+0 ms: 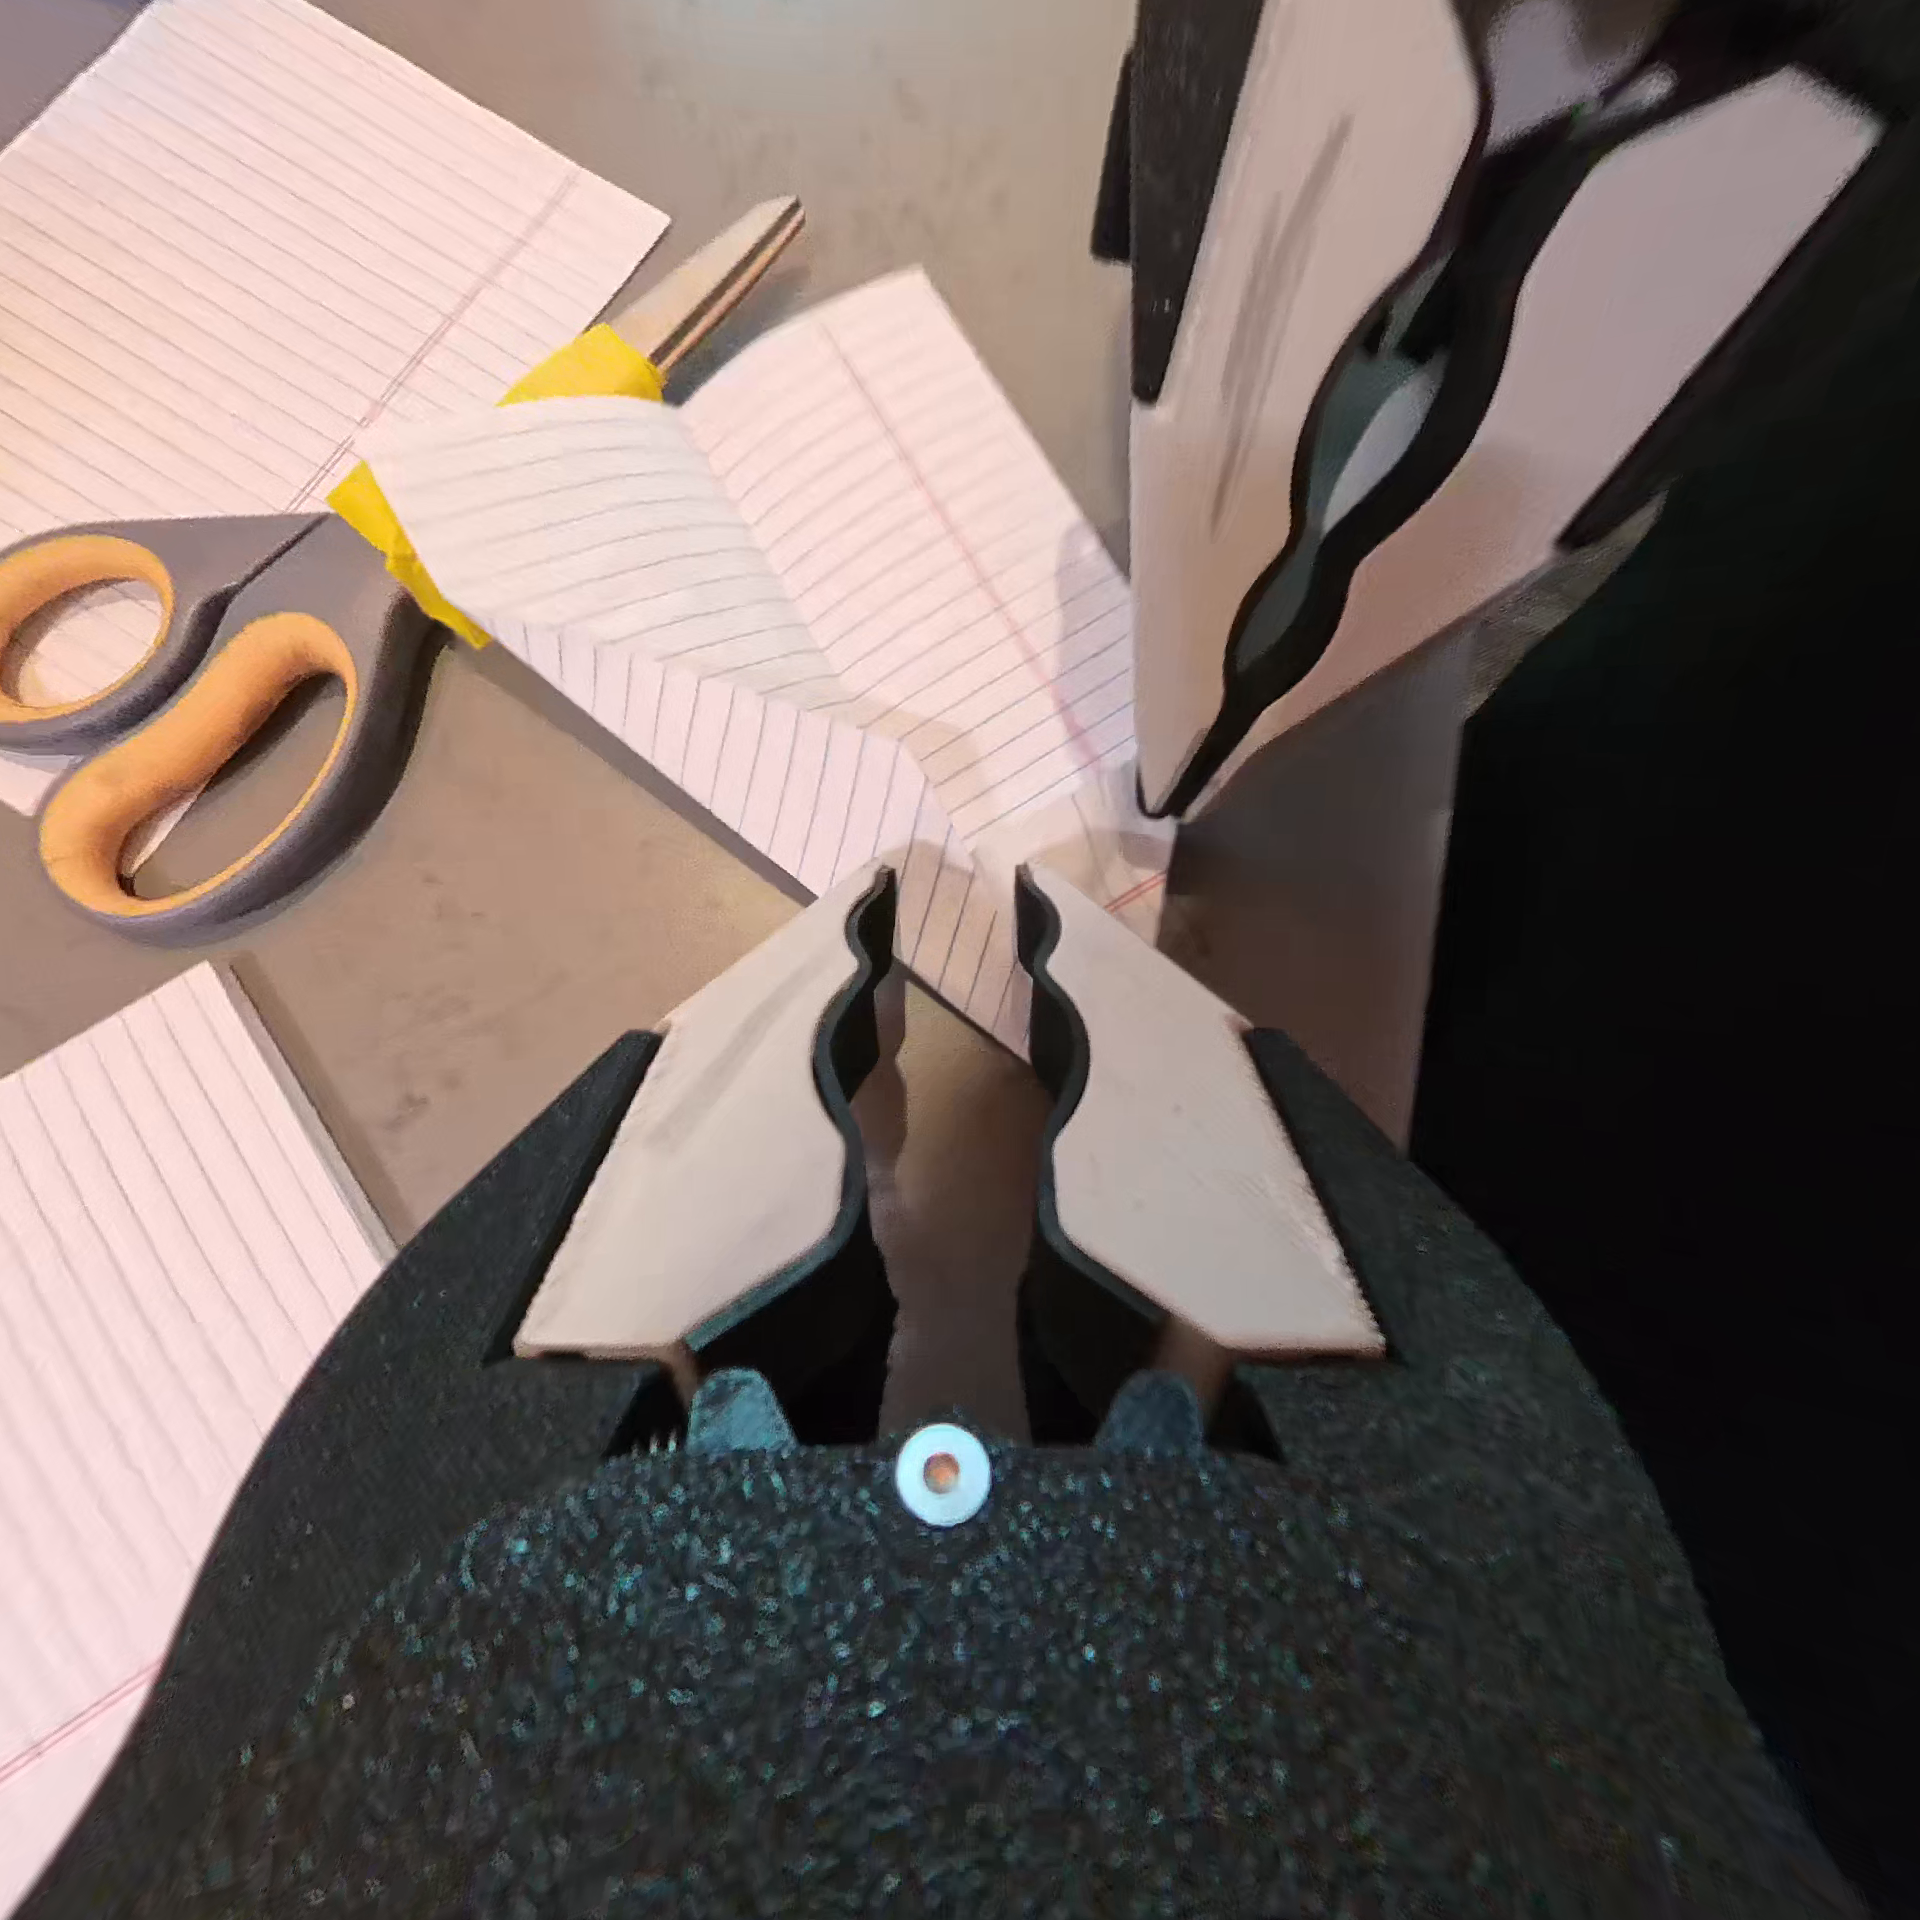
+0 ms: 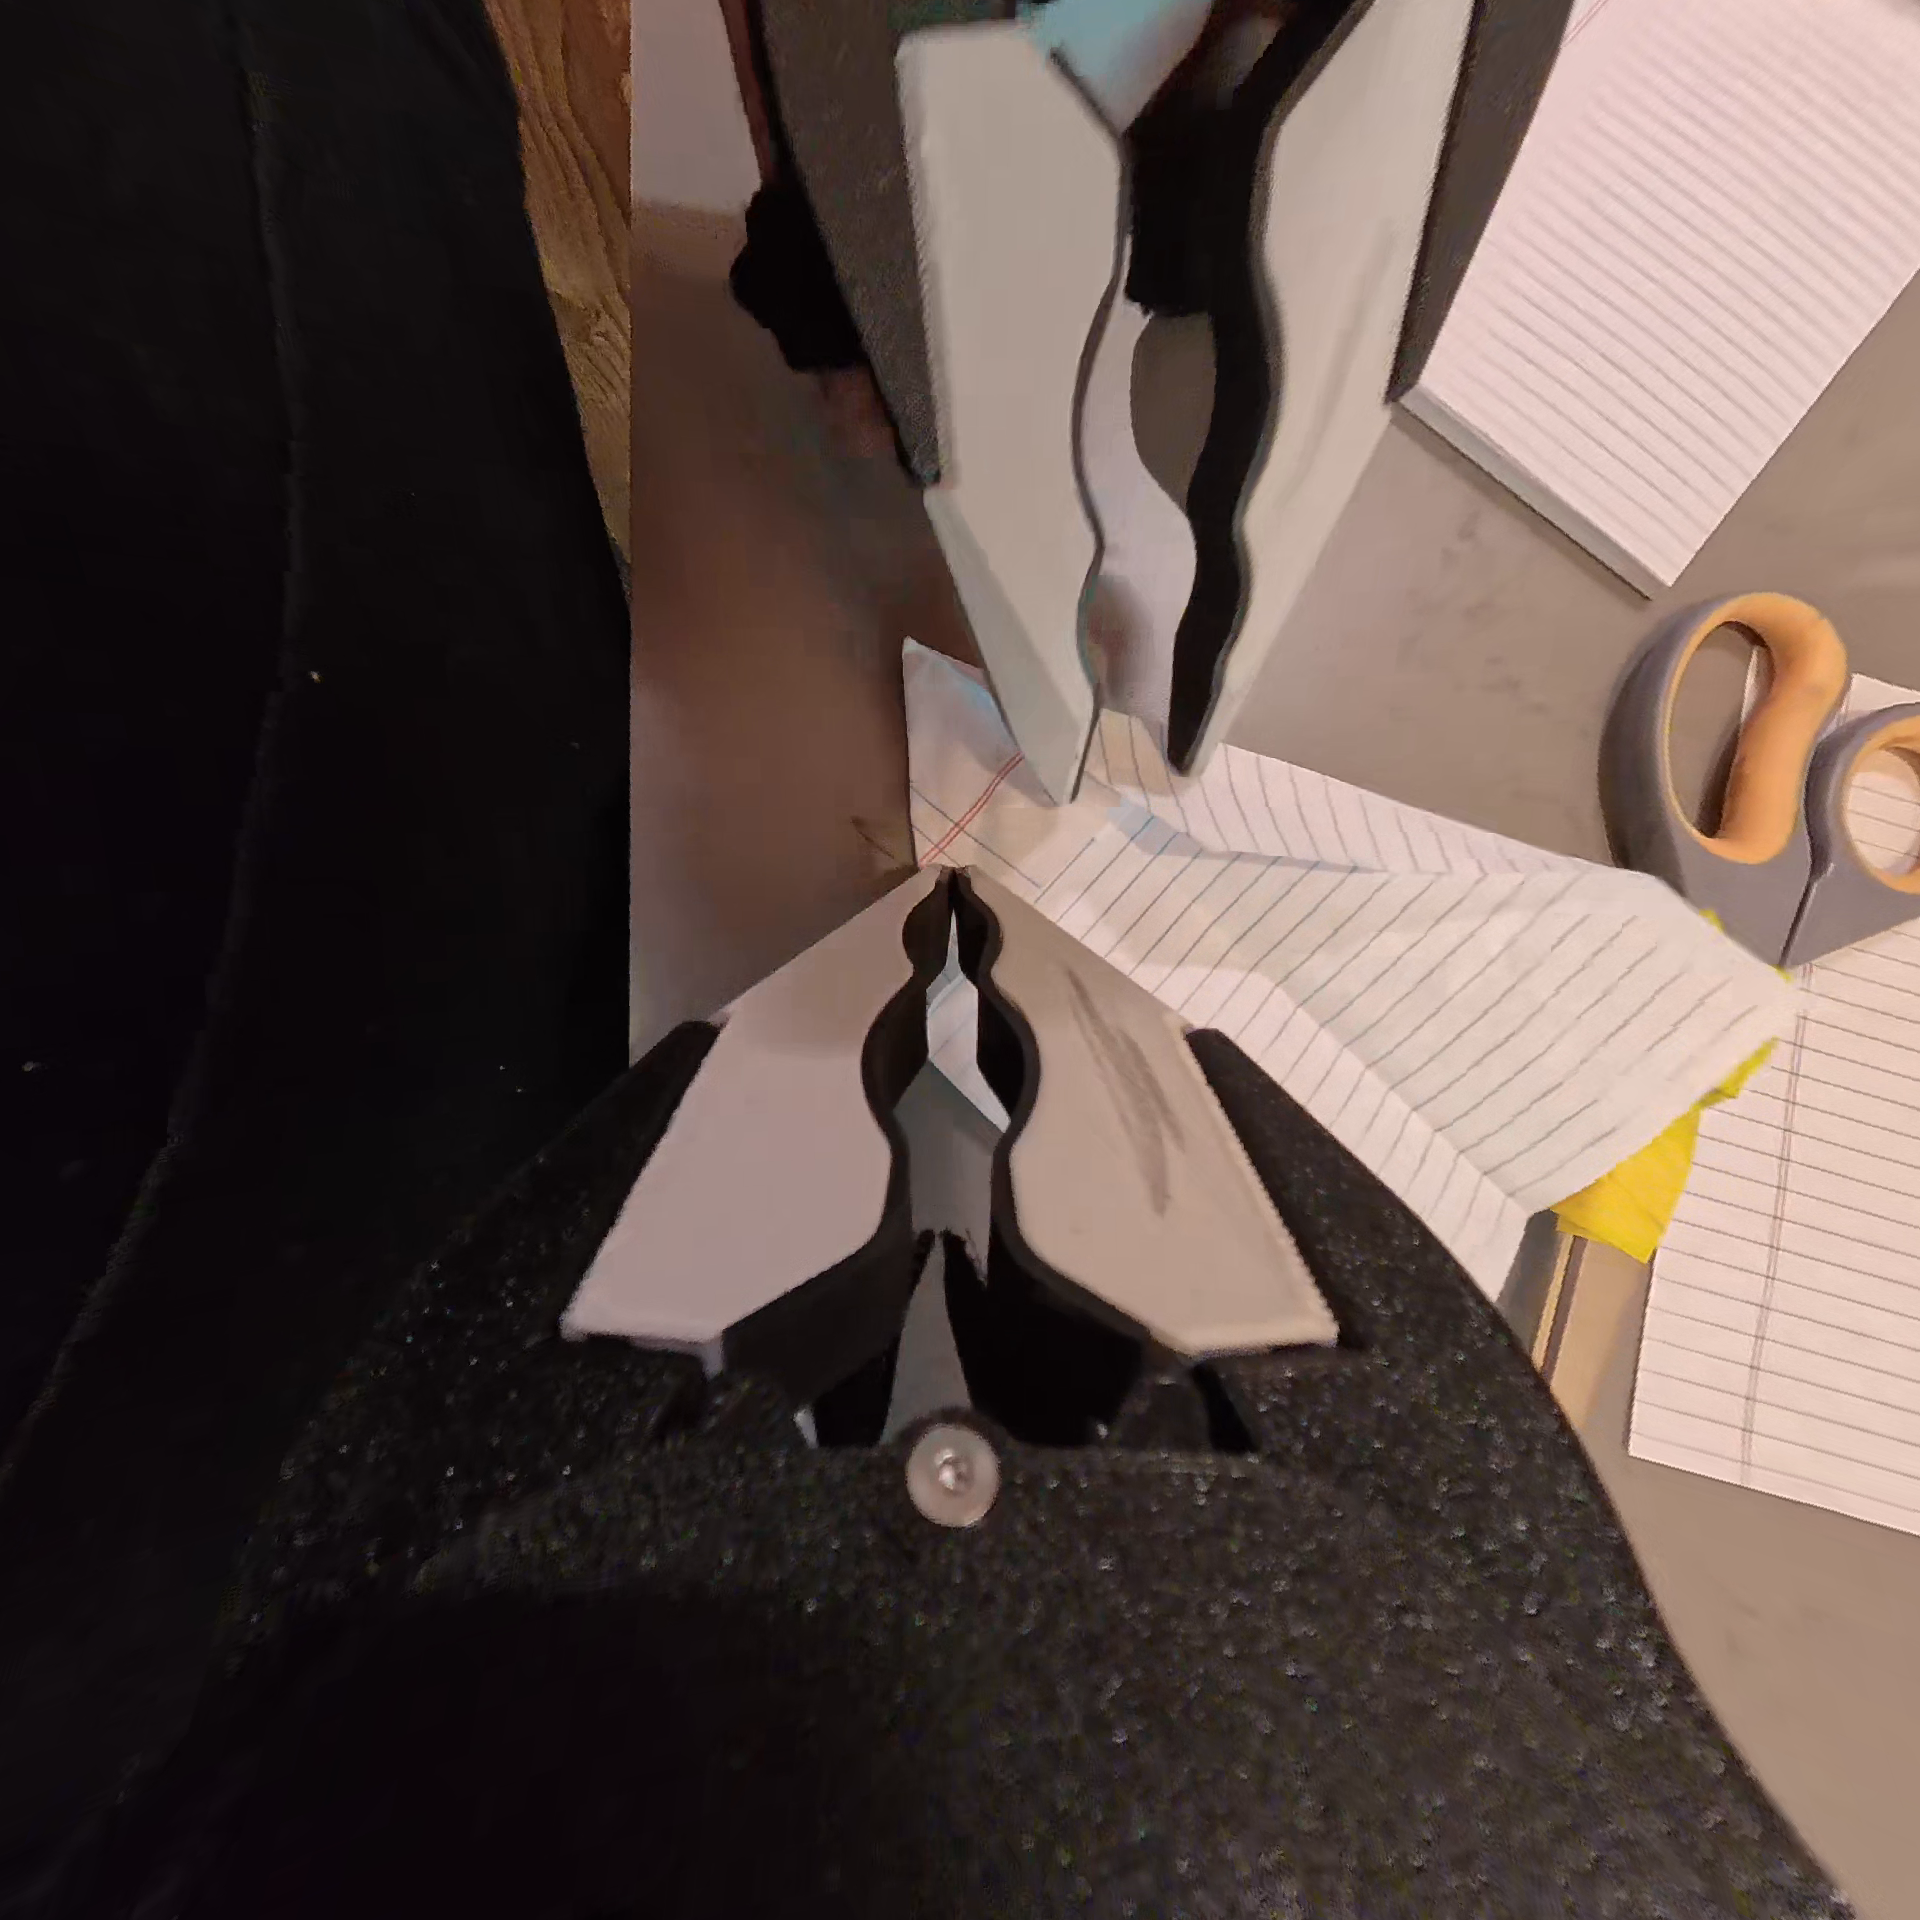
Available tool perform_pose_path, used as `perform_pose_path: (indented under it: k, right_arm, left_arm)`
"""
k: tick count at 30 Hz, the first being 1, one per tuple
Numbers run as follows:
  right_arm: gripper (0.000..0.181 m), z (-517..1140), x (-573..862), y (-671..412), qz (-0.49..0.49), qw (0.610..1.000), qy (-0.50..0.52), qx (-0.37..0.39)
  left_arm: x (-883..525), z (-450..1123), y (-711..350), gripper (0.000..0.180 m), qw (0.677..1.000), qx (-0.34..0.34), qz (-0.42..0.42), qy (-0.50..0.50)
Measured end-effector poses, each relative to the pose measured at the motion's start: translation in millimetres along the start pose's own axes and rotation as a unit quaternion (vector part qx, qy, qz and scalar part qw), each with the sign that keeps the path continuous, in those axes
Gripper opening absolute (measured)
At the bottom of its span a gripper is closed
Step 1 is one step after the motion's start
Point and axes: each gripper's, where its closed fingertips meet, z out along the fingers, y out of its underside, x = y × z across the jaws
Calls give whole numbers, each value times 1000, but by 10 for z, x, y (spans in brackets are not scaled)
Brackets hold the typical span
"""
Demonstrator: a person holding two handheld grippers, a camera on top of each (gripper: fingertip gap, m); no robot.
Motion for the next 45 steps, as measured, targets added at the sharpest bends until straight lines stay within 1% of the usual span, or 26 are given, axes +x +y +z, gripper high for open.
perform_pose_path:
  k: [3, 5, 7, 9, 12, 16, 17, 20, 24, 32, 40, 45]
  right_arm:
    - [1, -19, 13, 3, 2, 1000, 3, 2]
    - [26, -26, 31, 46, -5, 1000, 14, -12]
    - [30, -30, 18, 55, -18, 1000, 20, -14]
    - [30, -2, -11, 79, -35, 999, 25, -21]
    - [28, 70, -11, 144, -62, 997, 42, -36]
    - [14, 102, 60, 157, -78, 993, 75, -36]
    - [7, 100, 65, 154, -80, 993, 78, -36]
    - [1, 86, 50, 141, -81, 993, 72, -35]
    - [0, 43, 28, 89, -64, 996, 48, -31]
    - [0, -27, 108, 17, 19, 999, -10, -30]
    - [0, 22, 185, 81, 89, 991, -82, -55]
    - [0, 67, 217, 107, 121, 980, -130, -86]
  left_arm:
    - [-22, 79, 91, 22, 999, -16, 21, -19]
    - [-33, 101, 99, 21, 999, -9, 21, -25]
    - [-35, 105, 90, 21, 1000, -1, 7, -17]
    - [-41, 102, 92, 20, 1000, 1, 11, -14]
    - [-41, 101, 87, 20, 1000, 6, 6, -6]
    - [-39, 96, 82, 19, 1000, 14, -7, 7]
    - [-42, 95, 82, 19, 1000, 14, -6, 8]
    - [-42, 94, 82, 20, 1000, 15, -4, 10]
    - [-42, 96, 83, 20, 1000, 13, 10, 3]
    - [-30, 101, 87, 21, 999, 14, 32, -7]
    - [-22, 106, 89, 23, 999, 17, 43, -13]
    - [-23, 108, 87, 23, 999, 17, 45, -12]
